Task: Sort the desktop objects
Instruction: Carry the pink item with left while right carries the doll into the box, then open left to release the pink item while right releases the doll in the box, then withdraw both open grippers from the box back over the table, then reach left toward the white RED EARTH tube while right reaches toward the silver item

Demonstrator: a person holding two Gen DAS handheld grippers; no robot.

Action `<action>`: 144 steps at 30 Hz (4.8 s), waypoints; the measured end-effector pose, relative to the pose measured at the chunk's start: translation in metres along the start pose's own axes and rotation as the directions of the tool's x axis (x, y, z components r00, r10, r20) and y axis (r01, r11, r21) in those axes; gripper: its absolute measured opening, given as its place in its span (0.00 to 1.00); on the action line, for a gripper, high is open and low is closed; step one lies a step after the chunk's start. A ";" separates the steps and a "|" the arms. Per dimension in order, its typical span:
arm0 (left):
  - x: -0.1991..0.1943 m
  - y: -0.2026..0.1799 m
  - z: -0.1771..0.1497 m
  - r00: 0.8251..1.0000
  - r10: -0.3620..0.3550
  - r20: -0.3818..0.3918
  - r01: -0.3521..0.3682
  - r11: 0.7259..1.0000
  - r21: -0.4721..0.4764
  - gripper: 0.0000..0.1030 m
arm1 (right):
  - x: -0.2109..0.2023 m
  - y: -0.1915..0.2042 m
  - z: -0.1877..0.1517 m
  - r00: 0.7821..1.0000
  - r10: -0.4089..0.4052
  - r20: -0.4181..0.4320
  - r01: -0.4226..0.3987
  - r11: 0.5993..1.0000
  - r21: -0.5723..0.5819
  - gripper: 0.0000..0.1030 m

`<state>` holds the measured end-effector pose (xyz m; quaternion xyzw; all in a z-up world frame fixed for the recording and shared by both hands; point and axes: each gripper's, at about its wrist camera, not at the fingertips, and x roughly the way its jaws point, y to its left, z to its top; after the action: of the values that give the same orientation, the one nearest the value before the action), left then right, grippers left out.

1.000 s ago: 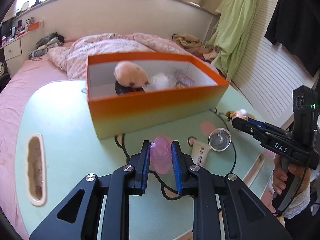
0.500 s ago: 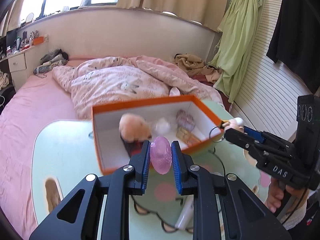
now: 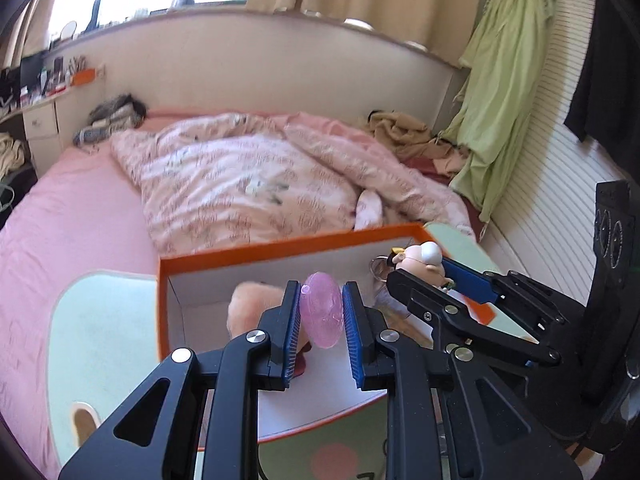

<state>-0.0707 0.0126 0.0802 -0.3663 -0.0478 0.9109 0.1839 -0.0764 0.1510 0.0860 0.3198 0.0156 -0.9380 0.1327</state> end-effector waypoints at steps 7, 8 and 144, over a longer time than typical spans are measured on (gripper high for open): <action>0.016 0.005 -0.008 1.000 0.007 -0.024 -0.007 1.000 -0.012 0.21 | 0.021 -0.005 -0.014 0.998 -0.012 -0.062 0.012 1.000 -0.004 0.35; 0.017 0.005 -0.008 1.000 0.007 -0.024 -0.008 1.000 -0.012 0.21 | 0.022 -0.006 -0.015 0.998 -0.013 -0.066 0.013 1.000 0.000 0.35; -0.043 -0.011 -0.129 0.994 0.050 -0.096 -0.045 0.997 0.055 0.25 | -0.052 0.005 -0.120 0.982 -0.056 -0.179 0.052 0.998 -0.026 0.28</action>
<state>0.0497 0.0006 0.0166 -0.4065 -0.0058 0.8970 0.1738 0.0359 0.1722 0.0226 0.4012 0.0461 -0.9083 0.1087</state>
